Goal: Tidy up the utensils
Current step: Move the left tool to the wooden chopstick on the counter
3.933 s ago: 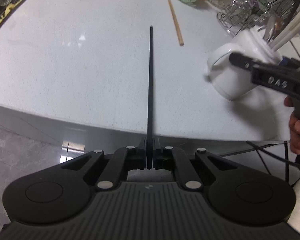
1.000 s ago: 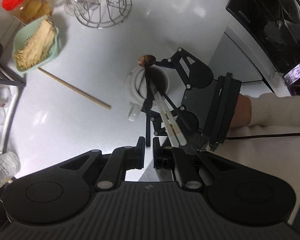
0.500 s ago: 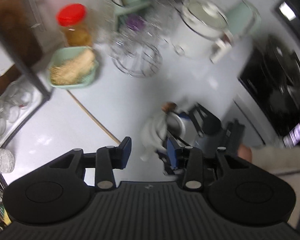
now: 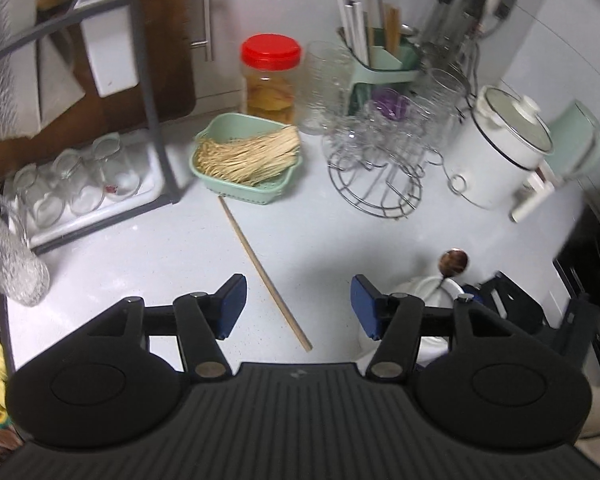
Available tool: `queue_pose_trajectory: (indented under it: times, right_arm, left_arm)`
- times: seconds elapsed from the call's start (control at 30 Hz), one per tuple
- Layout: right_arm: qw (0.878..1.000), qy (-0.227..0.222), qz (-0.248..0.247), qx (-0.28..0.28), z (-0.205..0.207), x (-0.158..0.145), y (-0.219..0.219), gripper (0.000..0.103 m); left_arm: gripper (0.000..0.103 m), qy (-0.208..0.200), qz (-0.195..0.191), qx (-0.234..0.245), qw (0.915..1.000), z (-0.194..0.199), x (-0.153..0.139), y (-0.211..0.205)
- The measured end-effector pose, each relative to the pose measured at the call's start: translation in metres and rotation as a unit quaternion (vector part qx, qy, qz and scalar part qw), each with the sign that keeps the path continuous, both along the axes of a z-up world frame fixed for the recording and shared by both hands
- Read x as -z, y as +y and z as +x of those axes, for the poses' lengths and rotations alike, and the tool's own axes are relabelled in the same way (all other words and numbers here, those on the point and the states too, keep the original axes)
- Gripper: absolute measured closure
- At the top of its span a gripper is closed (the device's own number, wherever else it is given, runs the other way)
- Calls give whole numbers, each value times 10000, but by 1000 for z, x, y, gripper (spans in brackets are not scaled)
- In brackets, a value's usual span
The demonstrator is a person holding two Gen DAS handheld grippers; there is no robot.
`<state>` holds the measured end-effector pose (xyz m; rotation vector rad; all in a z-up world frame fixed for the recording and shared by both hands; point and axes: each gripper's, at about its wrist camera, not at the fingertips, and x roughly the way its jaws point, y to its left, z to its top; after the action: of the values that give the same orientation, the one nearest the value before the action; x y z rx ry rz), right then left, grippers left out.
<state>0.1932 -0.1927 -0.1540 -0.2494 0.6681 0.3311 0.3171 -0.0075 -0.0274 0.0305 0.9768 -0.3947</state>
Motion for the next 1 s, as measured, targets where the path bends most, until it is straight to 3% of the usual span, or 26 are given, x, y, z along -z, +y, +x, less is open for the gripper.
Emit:
queue_pose_trajectory:
  times: [0.27,0.8,1.0]
  right_arm:
    - [9997,25,20,257,-4,0,-8,10]
    - [9987,44,30,501,-7,1,-20,10]
    - [9988,45,38,489,-8,2,-23,10]
  left_arm:
    - [39,107,-121,-451,9988,3,36,5]
    - [40,581,-463,-908,9931,11,120,-2]
    - [46,726,-295,-911,9928,16,147,-14]
